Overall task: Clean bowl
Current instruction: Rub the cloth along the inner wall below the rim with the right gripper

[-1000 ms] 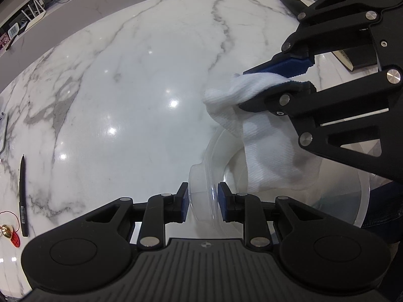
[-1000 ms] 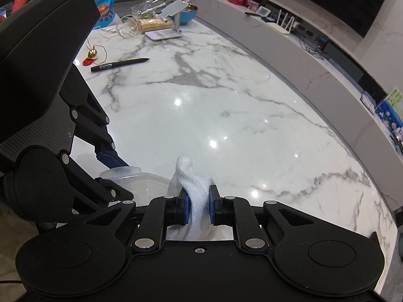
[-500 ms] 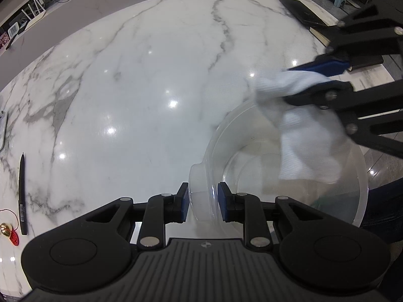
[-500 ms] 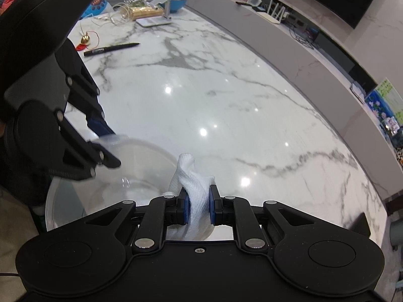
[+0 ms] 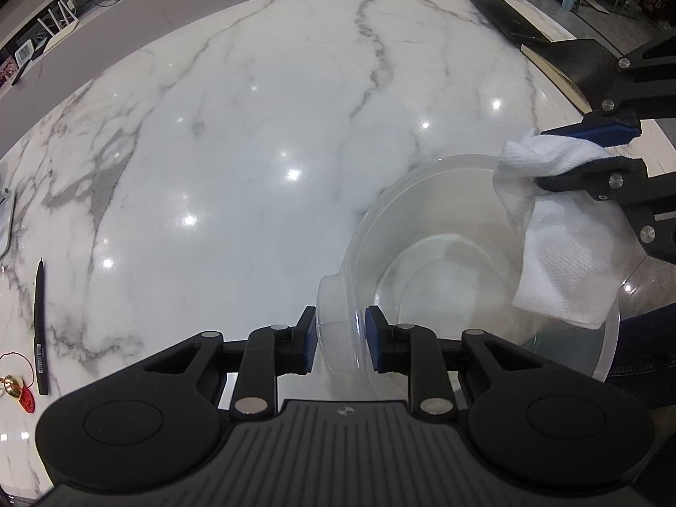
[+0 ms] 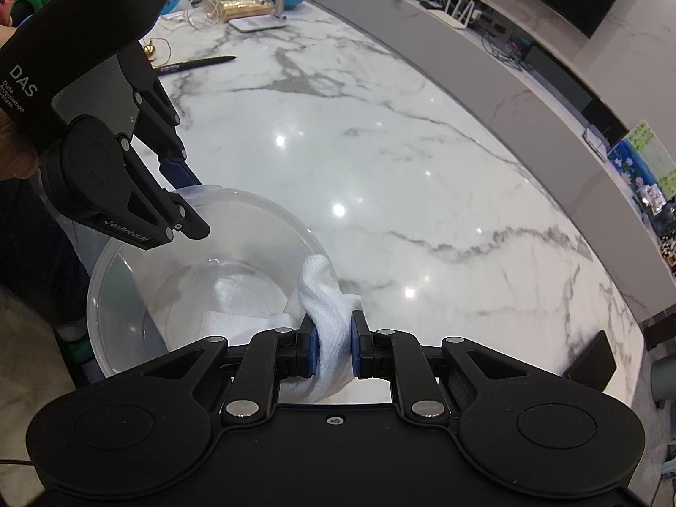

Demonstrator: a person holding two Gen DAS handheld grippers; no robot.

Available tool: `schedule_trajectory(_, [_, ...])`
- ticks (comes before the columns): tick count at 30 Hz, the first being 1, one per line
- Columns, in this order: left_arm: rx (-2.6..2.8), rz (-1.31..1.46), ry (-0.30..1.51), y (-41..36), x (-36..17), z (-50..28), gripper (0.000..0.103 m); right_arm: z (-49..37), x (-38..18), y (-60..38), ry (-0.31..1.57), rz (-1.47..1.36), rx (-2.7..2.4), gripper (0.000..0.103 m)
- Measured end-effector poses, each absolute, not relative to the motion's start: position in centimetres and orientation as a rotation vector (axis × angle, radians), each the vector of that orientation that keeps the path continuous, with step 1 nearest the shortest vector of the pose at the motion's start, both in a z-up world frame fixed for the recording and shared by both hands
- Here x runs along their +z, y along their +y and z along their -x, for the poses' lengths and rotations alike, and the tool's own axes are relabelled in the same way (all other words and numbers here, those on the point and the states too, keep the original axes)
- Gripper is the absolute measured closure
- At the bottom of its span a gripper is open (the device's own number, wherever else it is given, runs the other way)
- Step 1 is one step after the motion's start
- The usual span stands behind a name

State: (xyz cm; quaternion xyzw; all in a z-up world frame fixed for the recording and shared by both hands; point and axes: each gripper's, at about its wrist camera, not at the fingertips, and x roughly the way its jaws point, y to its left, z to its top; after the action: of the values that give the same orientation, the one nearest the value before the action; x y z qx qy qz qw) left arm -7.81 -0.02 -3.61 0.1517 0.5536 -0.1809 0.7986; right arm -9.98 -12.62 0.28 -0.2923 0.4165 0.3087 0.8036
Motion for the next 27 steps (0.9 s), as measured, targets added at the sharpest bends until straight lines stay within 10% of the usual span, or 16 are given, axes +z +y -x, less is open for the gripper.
schedule_trajectory(27, [-0.357, -0.271, 1.182, -0.3, -3.9, 6.3, 0.076, 4.7, -1.1, -10.0, 0.824, 0.613, 0.6, 0.091])
